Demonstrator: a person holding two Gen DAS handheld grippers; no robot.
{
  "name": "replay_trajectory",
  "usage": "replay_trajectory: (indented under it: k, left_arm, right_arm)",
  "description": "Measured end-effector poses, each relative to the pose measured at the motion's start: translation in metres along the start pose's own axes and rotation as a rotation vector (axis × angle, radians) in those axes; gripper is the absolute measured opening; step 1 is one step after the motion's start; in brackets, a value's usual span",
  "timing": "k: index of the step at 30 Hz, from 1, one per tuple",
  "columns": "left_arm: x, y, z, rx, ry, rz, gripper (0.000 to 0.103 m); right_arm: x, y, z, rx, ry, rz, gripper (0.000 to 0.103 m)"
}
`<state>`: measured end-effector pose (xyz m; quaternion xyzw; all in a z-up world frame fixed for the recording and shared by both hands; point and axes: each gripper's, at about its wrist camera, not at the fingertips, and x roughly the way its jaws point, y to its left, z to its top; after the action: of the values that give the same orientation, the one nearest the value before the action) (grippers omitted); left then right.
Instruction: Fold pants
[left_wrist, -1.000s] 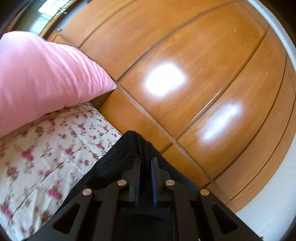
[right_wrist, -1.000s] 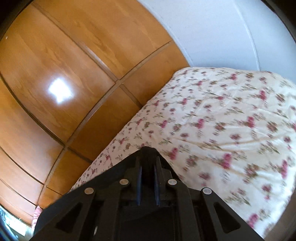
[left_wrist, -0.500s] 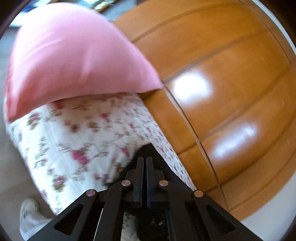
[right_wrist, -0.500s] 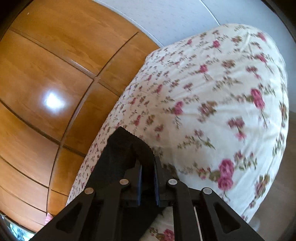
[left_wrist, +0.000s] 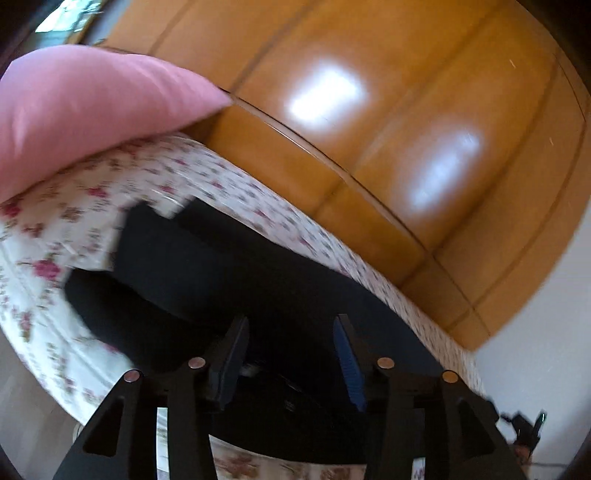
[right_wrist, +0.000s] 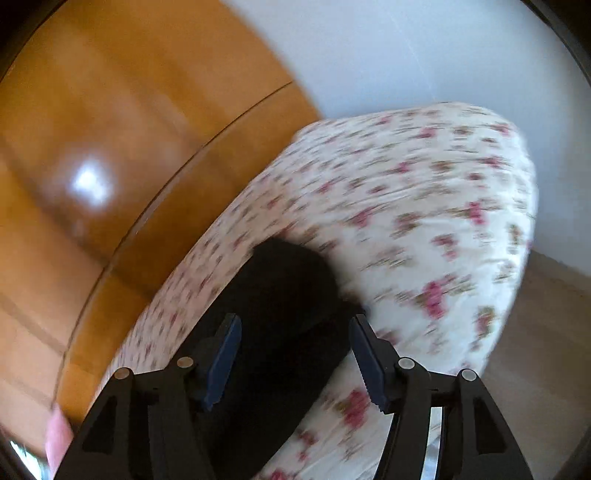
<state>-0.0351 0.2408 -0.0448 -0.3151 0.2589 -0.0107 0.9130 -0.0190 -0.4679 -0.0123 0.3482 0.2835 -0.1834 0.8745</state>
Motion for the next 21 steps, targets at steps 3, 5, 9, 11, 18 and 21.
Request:
replay_trajectory:
  k: [3,5,9,11,18,21]
  left_arm:
    - [0.005,-0.011,-0.008,0.01,0.022,0.023,0.05]
    - [0.01,-0.011,-0.011,-0.018,0.038,0.068,0.05]
    - [0.021,0.006,-0.015,-0.16,0.084,0.11,0.05]
    - [0.022,0.014,-0.018,-0.215,0.09,0.125,0.05]
    - [0.007,0.025,-0.016,-0.265,0.017,0.156,0.05]
    - [-0.001,0.03,-0.015,-0.271,-0.006,0.169,0.05]
  right_arm:
    - [0.015,0.015,-0.018,-0.02,0.079,0.086,0.062]
    - [0.029,0.02,-0.027,-0.011,0.127,0.124,0.062]
    - [0.044,0.015,-0.028,0.067,0.134,0.132,0.062]
    - [0.051,0.009,-0.026,0.137,0.147,0.136,0.059]
    - [0.076,0.011,-0.04,0.131,0.206,0.18,0.013]
    - [0.077,0.005,-0.042,0.148,0.195,0.206,0.01]
